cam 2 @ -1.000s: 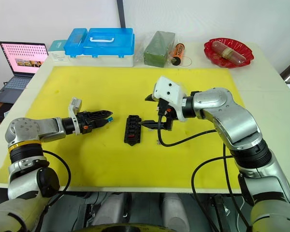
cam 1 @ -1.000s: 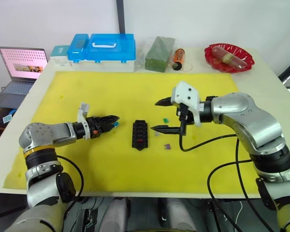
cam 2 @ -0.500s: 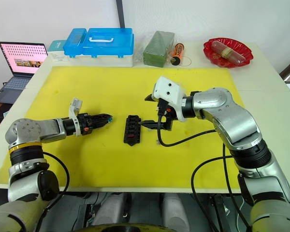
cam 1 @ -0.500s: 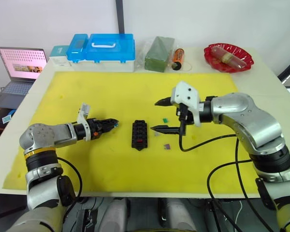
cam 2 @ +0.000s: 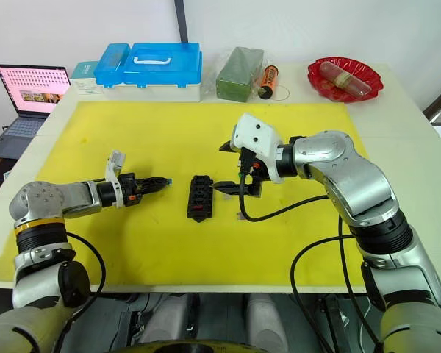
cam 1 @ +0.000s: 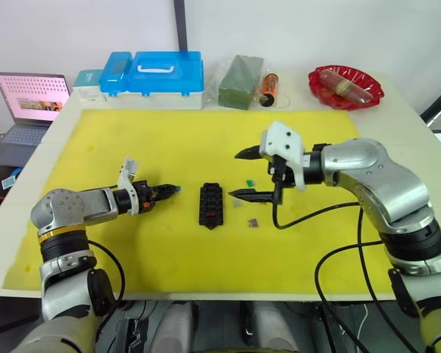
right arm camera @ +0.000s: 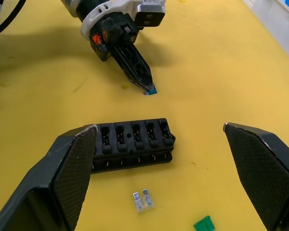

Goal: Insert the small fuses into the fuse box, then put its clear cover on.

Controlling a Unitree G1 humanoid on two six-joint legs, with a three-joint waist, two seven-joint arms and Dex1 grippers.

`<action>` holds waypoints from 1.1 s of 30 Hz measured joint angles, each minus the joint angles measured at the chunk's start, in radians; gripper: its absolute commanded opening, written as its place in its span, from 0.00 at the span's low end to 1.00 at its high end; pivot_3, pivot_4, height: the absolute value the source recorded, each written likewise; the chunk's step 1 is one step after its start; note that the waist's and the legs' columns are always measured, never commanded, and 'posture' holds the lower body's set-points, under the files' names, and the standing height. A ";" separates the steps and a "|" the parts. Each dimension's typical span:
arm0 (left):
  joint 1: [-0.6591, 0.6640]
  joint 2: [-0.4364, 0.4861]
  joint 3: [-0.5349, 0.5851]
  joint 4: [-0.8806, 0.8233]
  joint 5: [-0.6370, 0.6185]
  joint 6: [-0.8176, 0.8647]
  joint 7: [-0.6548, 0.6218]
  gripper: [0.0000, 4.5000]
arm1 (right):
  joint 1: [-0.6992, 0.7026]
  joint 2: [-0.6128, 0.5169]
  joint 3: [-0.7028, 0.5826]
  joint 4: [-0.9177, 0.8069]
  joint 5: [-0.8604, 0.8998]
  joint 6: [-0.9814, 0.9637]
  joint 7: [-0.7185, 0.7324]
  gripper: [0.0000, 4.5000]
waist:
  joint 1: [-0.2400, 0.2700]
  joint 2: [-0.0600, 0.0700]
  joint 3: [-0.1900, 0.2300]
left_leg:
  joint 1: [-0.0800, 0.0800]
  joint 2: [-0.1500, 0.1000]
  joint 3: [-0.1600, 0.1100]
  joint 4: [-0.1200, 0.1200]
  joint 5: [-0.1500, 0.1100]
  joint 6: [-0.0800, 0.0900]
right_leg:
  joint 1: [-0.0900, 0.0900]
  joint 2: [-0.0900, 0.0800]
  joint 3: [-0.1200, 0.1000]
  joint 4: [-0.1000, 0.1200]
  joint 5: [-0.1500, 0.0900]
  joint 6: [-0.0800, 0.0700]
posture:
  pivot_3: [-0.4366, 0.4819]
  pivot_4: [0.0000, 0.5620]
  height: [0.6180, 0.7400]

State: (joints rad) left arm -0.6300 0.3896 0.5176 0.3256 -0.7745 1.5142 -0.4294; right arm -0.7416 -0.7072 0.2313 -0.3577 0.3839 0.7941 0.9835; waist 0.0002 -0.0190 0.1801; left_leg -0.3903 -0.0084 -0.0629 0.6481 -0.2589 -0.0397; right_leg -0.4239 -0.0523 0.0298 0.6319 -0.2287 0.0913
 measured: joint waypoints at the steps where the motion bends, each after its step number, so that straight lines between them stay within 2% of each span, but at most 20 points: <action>1: 0.003 0.000 0.000 -0.007 0.000 -0.001 0.000 0.02 | 0.000 0.000 0.000 0.001 -0.001 -0.002 0.002 1.00 | -0.001 0.000 0.000 | 0.000 0.000 0.000 0.000 0.000 0.000 | 0.000 0.000 0.000 0.000 0.000 0.000 | 0.48 0.27 1.00; 9: 0.043 0.002 -0.008 -0.063 -0.011 -0.035 -0.033 0.02 | -0.011 0.000 0.005 0.010 -0.008 -0.008 0.015 1.00 | -0.012 0.000 0.000 | 0.000 0.000 -0.001 -0.001 0.000 0.000 | 0.000 0.000 -0.001 0.000 0.000 0.000 | 0.48 0.27 1.00; 13: 0.105 0.029 -0.078 -0.169 -0.035 -0.144 -0.174 0.02 | -0.013 0.004 0.006 0.011 -0.005 -0.006 0.023 1.00 | -0.011 -0.001 0.001 | -0.001 0.001 -0.001 -0.001 0.000 0.000 | -0.001 0.000 -0.001 0.000 0.000 0.000 | 0.48 0.27 1.00; 16: 0.109 0.089 -0.125 -0.314 -0.094 -0.231 -0.334 0.02 | -0.015 0.010 0.001 0.011 0.033 0.033 0.028 1.00 | -0.013 -0.001 0.001 | -0.001 0.001 -0.001 -0.001 0.000 0.000 | -0.001 0.000 -0.001 -0.002 0.000 0.000 | 0.48 0.27 1.00; 18: 0.103 0.124 -0.150 -0.372 -0.117 -0.256 -0.393 0.02 | -0.021 0.013 -0.007 0.011 0.058 0.065 0.030 1.00 | -0.014 -0.001 0.001 | -0.001 0.001 0.000 -0.002 0.000 0.000 | -0.001 -0.001 -0.001 -0.002 0.000 -0.001 | 0.48 0.27 1.00; 20: 0.108 0.192 -0.215 -0.447 -0.128 -0.289 -0.486 0.02 | -0.064 0.043 -0.046 0.012 0.134 0.190 0.008 1.00 | -0.016 -0.001 0.002 | -0.001 0.001 0.000 -0.002 0.000 0.000 | -0.001 0.000 -0.001 -0.002 -0.001 -0.002 | 0.48 0.27 1.00; 25: 0.107 0.286 -0.354 -0.565 -0.103 -0.436 -0.652 0.02 | -0.169 0.073 -0.122 0.015 0.281 0.455 -0.046 1.00 | -0.016 -0.001 0.002 | -0.001 0.002 0.000 -0.002 0.000 0.000 | -0.001 0.000 -0.001 -0.002 -0.002 -0.005 | 0.48 0.27 1.00; 29: 0.081 0.296 -0.396 -0.571 -0.082 -0.509 -0.691 0.02 | -0.212 0.122 -0.166 0.030 0.372 0.599 -0.082 1.00 | -0.015 -0.001 0.002 | -0.002 0.002 0.000 -0.002 0.000 0.000 | -0.001 0.001 -0.001 -0.002 -0.002 -0.005 | 0.48 0.27 1.00; 30: 0.069 0.297 -0.405 -0.572 -0.079 -0.528 -0.697 0.00 | -0.224 0.128 -0.175 0.029 0.393 0.629 -0.092 0.91 | -0.014 0.000 0.002 | -0.002 0.002 0.000 -0.002 0.000 0.000 | -0.001 0.001 -0.001 -0.003 -0.002 -0.004 | 0.48 0.27 1.00; 31: 0.062 0.297 -0.411 -0.574 -0.077 -0.544 -0.701 0.00 | -0.233 0.135 -0.182 0.029 0.410 0.650 -0.100 0.87 | -0.015 0.000 0.002 | -0.002 0.002 0.001 -0.002 0.000 0.001 | -0.001 0.001 -0.001 -0.003 -0.002 -0.004 | 0.48 0.27 1.00; 33: 0.060 0.297 -0.426 -0.575 -0.075 -0.565 -0.702 0.00 | -0.240 0.141 -0.192 0.029 0.433 0.689 -0.123 0.71 | -0.016 0.000 0.002 | -0.002 0.002 0.001 -0.002 0.000 0.001 | -0.001 0.001 -0.001 -0.003 -0.002 -0.003 | 0.48 0.27 1.00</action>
State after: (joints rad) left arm -0.5699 0.6866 0.0917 -0.2495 -0.8500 0.9489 -1.1316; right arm -0.9812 -0.5662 0.0390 -0.3290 0.8165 1.4827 0.8605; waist -0.0161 -0.0195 0.1818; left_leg -0.3920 -0.0063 -0.0624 0.6460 -0.2594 -0.0387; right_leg -0.4254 -0.0510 0.0291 0.6292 -0.2302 0.0885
